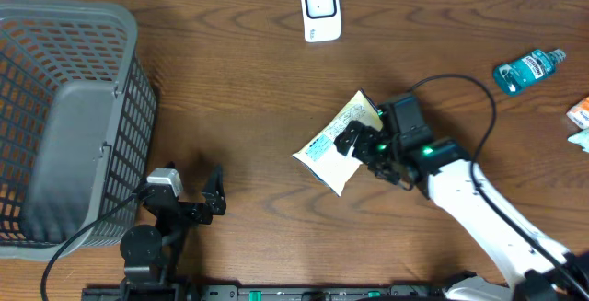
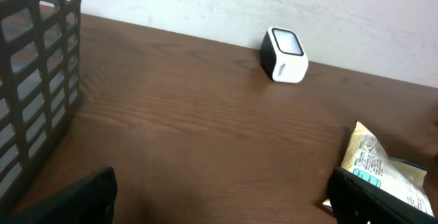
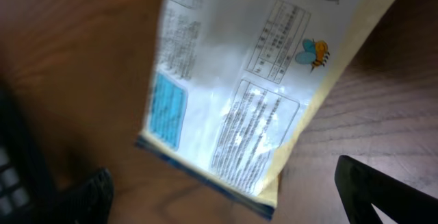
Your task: Scan the item barcode
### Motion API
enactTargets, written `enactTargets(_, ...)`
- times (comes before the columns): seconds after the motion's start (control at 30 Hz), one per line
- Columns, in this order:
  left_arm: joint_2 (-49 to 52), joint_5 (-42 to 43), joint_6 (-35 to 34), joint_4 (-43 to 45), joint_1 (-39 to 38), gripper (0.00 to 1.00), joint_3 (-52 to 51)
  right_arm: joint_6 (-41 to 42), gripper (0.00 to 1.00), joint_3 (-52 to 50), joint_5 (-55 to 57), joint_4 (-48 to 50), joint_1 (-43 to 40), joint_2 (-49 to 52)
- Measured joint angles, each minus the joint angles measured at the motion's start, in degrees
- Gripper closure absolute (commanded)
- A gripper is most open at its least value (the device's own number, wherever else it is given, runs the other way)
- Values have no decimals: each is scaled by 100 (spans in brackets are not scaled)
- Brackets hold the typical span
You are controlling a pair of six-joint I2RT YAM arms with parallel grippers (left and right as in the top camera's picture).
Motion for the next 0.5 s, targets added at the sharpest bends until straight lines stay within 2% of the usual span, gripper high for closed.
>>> enactTargets(0.23, 0, 0, 0, 0, 0, 2, 0, 745, 1, -442, 245, 214, 146, 634)
enactTargets(0.27, 0, 0, 0, 0, 0, 2, 0, 831, 6, -466, 264, 249, 146, 748)
enactTargets(0.37, 0, 0, 0, 0, 0, 2, 0, 990, 57, -433, 291, 629, 151, 885)
enactTargets(0.43, 0, 0, 0, 0, 0, 2, 0, 1067, 82, -433, 267, 780, 151, 1027)
enactTargets(0.5, 0, -2, 0, 0, 0, 2, 0, 1095, 99, -433, 236, 824, 151, 1097)
